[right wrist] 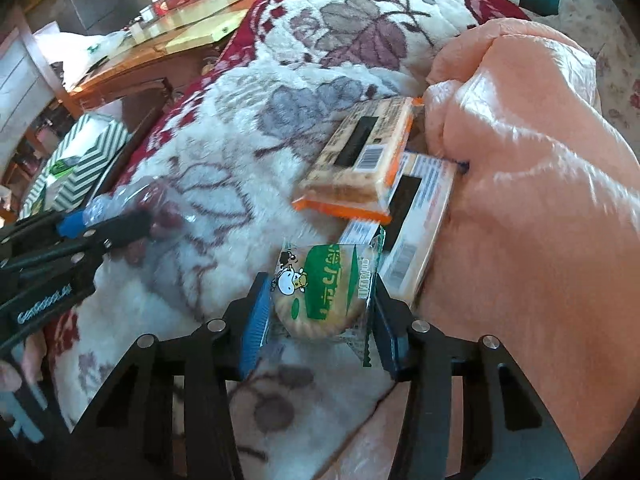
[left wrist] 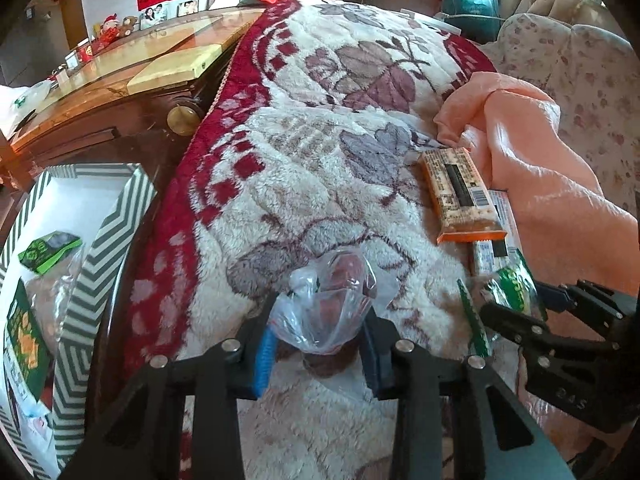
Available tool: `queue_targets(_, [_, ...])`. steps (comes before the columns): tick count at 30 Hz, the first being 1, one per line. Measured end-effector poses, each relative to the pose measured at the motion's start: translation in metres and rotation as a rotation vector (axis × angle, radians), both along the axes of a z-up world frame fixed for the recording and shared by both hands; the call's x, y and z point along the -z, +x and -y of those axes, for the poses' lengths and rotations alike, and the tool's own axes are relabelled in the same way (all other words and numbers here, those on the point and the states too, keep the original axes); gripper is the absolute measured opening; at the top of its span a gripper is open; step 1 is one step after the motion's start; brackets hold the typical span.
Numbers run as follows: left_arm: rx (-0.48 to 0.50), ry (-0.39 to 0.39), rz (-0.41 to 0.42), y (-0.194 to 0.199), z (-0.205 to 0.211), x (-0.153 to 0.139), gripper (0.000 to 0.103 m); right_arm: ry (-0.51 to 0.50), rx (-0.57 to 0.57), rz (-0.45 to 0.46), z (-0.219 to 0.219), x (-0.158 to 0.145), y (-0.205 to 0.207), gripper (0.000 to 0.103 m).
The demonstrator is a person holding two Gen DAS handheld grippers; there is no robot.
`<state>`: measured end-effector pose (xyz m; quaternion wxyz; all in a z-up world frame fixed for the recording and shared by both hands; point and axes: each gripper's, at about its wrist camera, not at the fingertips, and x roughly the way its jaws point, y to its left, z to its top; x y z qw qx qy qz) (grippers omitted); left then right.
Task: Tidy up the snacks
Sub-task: 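Grasp the clear bag of red dates with the left gripper while the right grasps the green biscuit packet, then carry the date bag in the left gripper and biscuit packet in the right over the box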
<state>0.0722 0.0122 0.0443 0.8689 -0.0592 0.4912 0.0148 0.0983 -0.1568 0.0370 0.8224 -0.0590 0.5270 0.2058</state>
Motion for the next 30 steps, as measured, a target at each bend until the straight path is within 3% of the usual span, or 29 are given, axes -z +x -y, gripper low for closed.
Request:
queue_targets(6, [-0.019,0.008,0.025,-0.018,-0.009,-0.009,0.038,0.043,-0.044,0.0,-0.007,-0.012,-0.021,0.047])
queue_targets(30, [-0.158,0.046,0.116,-0.078,-0.06,-0.038,0.038,0.041,-0.15,0.077,-0.071,-0.04,-0.057,0.047])
